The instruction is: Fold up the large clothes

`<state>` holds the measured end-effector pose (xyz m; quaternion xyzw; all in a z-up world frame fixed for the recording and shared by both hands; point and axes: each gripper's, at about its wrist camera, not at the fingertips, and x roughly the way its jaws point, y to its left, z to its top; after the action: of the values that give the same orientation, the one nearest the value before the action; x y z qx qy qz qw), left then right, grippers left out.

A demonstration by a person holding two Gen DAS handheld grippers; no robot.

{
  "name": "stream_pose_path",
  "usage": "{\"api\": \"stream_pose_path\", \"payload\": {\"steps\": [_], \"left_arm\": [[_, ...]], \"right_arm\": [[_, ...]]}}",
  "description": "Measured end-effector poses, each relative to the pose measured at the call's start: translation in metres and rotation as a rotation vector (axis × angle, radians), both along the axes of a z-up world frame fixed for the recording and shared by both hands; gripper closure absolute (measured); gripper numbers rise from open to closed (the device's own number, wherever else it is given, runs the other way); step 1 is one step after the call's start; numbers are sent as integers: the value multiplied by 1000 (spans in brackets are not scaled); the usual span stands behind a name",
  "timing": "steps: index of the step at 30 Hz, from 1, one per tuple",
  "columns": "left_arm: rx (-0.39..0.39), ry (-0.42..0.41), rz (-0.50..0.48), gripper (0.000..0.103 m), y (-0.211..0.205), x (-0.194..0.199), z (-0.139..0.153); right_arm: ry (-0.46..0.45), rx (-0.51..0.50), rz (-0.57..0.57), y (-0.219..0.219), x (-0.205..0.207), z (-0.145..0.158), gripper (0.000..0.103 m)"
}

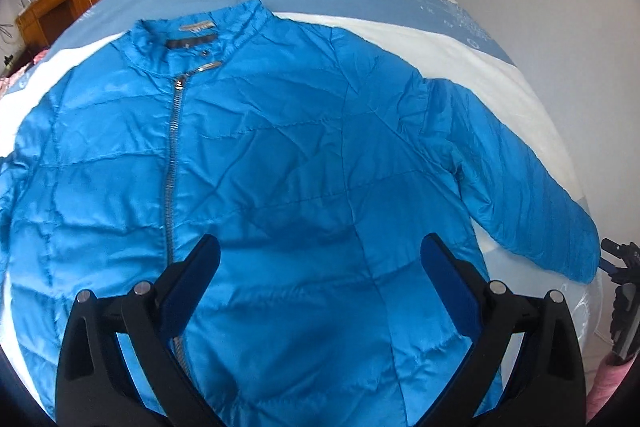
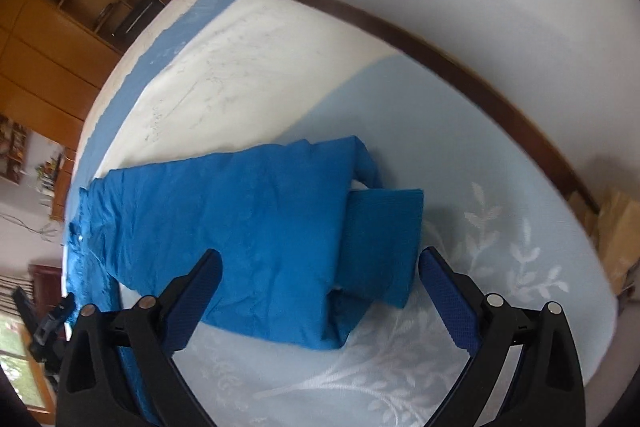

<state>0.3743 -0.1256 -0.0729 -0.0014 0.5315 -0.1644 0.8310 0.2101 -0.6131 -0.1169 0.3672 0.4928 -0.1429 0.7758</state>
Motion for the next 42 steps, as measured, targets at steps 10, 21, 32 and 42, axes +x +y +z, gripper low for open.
{"api": "stream_pose_path", "payload": {"steps": [10,21,32,42], "left_arm": [[13,23,57,24,15,22,-32],[-14,-19,78,25,34,22,-5],[-9,-35,124,23,77,32,2],[-170,-1,154,19,103,38,5]], "right_arm": [[-103,98,19,-2,19,-4,73],[-405,88,423,131,122,94,76],[-307,68,765,301,237,75,76],[-368,208,934,336,246,71,58]]}}
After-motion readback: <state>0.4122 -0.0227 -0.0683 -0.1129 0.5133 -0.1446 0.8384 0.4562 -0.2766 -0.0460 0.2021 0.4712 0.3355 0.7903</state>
